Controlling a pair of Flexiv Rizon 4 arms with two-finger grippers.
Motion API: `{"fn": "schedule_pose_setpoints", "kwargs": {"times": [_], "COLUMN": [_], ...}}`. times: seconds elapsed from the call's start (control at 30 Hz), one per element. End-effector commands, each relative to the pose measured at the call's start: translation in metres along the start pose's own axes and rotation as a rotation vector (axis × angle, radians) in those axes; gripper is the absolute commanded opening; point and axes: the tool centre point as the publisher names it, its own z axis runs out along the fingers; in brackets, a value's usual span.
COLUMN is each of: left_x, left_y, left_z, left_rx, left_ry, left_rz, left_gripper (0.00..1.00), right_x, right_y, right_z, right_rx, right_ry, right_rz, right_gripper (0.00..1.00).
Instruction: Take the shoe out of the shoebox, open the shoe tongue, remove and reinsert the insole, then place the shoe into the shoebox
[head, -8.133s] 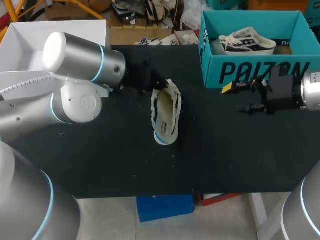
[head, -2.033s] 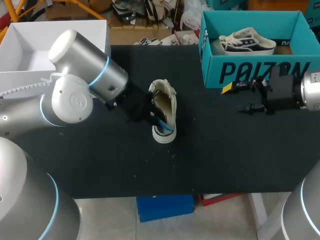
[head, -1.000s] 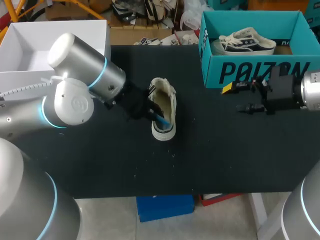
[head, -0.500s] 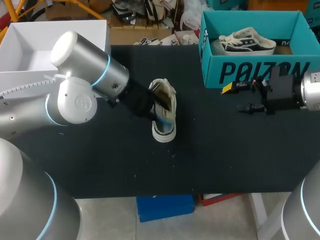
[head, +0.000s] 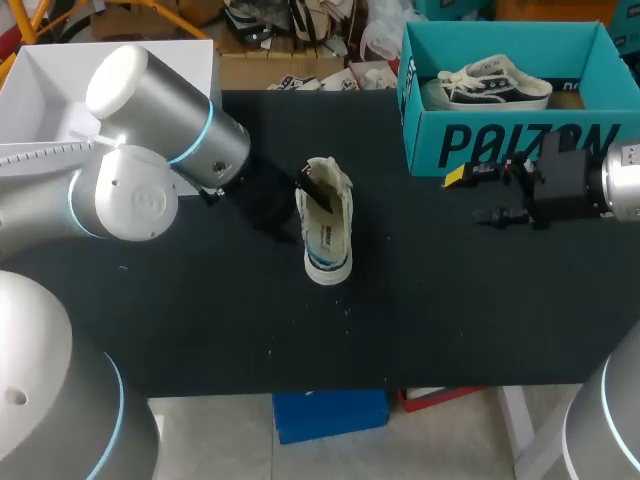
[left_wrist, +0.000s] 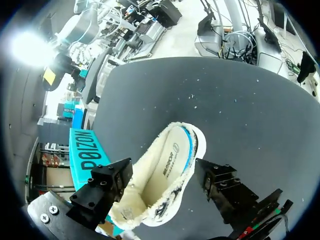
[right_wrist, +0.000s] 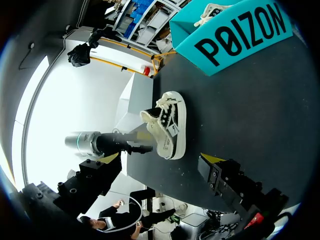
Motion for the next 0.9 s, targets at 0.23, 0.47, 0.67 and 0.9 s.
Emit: {"fn": "schedule_pose_setpoints", "kwargs": {"times": [0.23,0.47,0.67,0.9], "left_x": [0.009,0.018,0.020,0.022], "left_y": [-0.004,-0.004,-0.003,-0.002], "left_z": [-0.002,0.009,0.019,0.026], "left_rx": [0.008,0.021,0.036,0.046], "left_ry": [0.141,0.176,0.203,0.220], "left_rz": [0.013,-0.010,-0.012,-0.017], "left_gripper": [0.00,0.00,0.00,0.00], "right_x": [0.000,0.000,0.000,0.000], "right_y": [0.001,0.001,0.001,0.001], "right_z": [0.001,0.001,0.001,0.001], "right_rx": [0.001,0.001,0.001,0.001], "right_ry": [-0.001,-0.001,-0.001,-0.001], "right_rz": [0.001,0.001,0.001,0.001], "right_gripper": [1.00,1.00,1.00,1.00]}}
